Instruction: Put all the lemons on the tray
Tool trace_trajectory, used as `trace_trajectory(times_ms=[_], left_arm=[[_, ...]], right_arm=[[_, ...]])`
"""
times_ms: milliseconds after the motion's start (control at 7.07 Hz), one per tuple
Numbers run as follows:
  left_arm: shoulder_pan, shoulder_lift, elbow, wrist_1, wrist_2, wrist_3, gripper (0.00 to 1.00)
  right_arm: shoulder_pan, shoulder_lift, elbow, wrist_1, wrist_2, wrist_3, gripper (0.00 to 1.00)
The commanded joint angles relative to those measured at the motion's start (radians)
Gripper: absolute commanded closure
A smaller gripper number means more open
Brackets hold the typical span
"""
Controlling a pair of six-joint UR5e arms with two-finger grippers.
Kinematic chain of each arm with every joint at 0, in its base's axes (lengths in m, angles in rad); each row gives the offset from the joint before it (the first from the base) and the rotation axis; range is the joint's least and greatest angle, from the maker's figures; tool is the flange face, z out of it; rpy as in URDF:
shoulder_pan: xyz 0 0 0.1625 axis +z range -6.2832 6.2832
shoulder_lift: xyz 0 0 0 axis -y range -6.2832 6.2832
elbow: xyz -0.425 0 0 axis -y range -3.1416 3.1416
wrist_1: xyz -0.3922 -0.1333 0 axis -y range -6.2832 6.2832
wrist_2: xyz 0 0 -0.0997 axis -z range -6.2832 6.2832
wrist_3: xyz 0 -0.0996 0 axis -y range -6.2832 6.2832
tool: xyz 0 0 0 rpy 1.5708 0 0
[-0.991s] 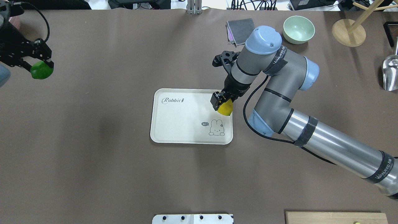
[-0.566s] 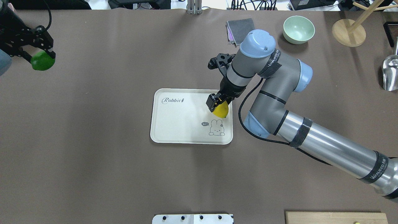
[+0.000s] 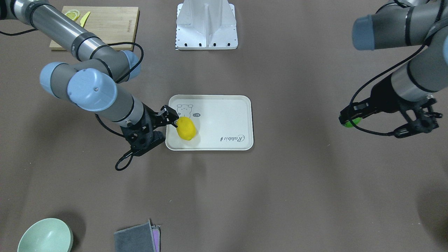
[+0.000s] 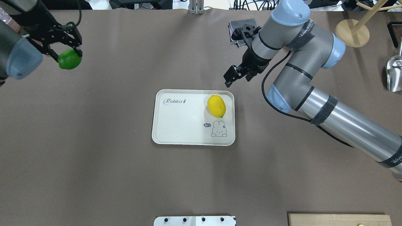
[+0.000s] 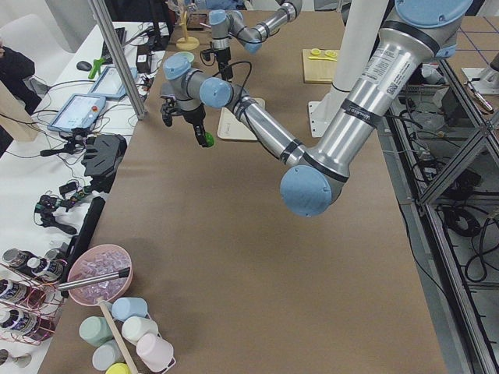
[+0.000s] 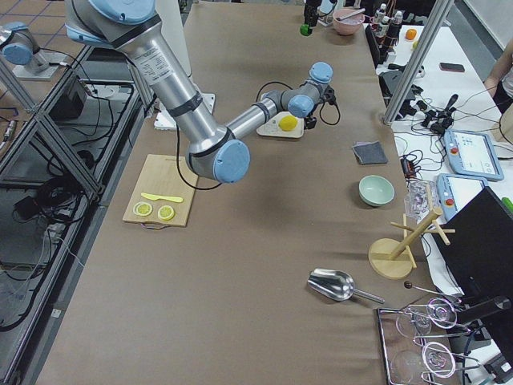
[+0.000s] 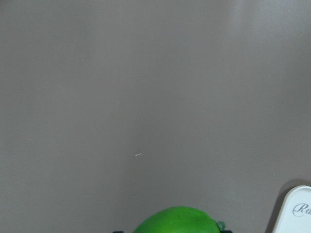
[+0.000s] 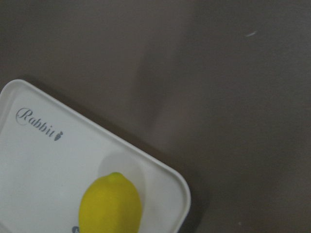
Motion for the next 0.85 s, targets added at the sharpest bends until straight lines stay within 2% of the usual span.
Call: trace_trajectory(times_ms=[0,142,425,566,708], left_arm=[[0.102,-0.100,0.078,-0.026,0.033,-0.125,1.00],[0.135,-0.106,0.110,-0.119,0.050,-0.181,1.00],[0.221,-0.231,0.225,-0.146,0.157,-0.237,1.00],[0.266,-0.285,0.265,-0.160,0.176,-0.275,1.00],[0.296,-0.302,0.277,-0.182,0.215,-0.315,1.00]], right_arm=[[0.088,-0.080,0.025,-0.002,0.063,-0.130,0.00],[0.107,-0.147,0.076,0.000,0.082,-0.154,0.00],[0.115,-0.348,0.238,0.000,0.088,-0.238,0.00],[0.144,-0.428,0.316,-0.003,0.099,-0.251,0.00],[0.186,-0.474,0.355,-0.003,0.106,-0.251,0.00]])
